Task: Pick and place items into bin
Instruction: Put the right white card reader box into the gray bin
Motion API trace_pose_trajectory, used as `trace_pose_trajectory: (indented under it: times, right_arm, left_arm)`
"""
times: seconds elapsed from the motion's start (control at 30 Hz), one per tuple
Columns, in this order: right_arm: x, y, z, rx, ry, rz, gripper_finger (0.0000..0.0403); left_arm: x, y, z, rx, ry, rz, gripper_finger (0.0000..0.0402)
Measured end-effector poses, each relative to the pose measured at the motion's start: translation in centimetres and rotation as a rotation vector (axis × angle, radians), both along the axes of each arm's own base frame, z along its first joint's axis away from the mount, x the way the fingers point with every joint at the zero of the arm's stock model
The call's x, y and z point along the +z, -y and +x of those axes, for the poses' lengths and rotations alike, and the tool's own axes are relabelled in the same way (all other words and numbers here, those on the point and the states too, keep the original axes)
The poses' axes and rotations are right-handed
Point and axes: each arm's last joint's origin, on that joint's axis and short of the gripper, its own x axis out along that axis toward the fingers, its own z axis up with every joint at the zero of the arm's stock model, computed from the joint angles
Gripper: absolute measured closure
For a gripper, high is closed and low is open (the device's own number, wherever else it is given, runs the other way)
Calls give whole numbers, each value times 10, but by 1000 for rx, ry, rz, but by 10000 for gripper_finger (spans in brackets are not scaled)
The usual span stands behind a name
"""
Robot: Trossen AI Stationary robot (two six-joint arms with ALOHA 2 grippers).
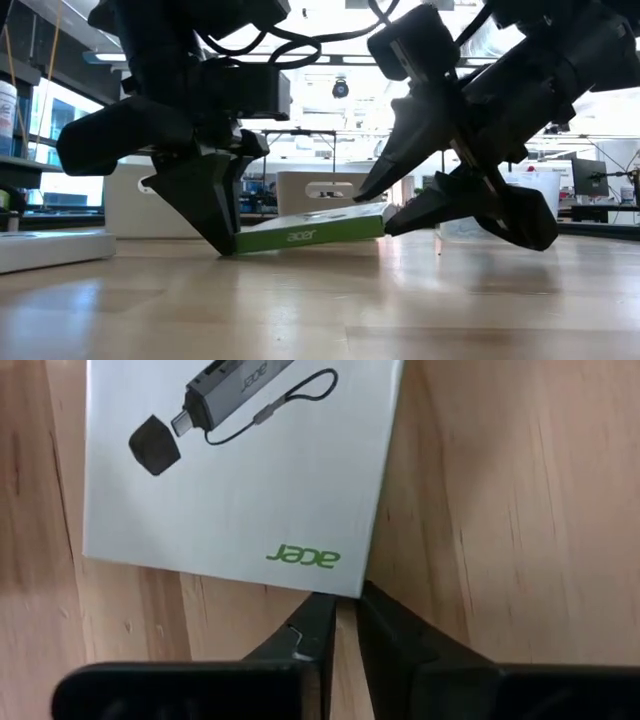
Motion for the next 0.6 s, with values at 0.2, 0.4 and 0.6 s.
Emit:
trace_pose_trajectory:
  times: [0.2, 0.4, 0.6]
  right_arm:
    - [1, -3, 0, 20, 9, 8, 263]
    - [2, -5, 0, 27, 20, 13, 263]
    - [2, -5, 0, 30, 23, 15, 263]
  left_arm:
    - [0, 0, 0, -8, 2, -2, 376]
    - [0, 0, 1, -29, 7, -12, 342]
    - [1, 0, 2, -11, 21, -10, 303]
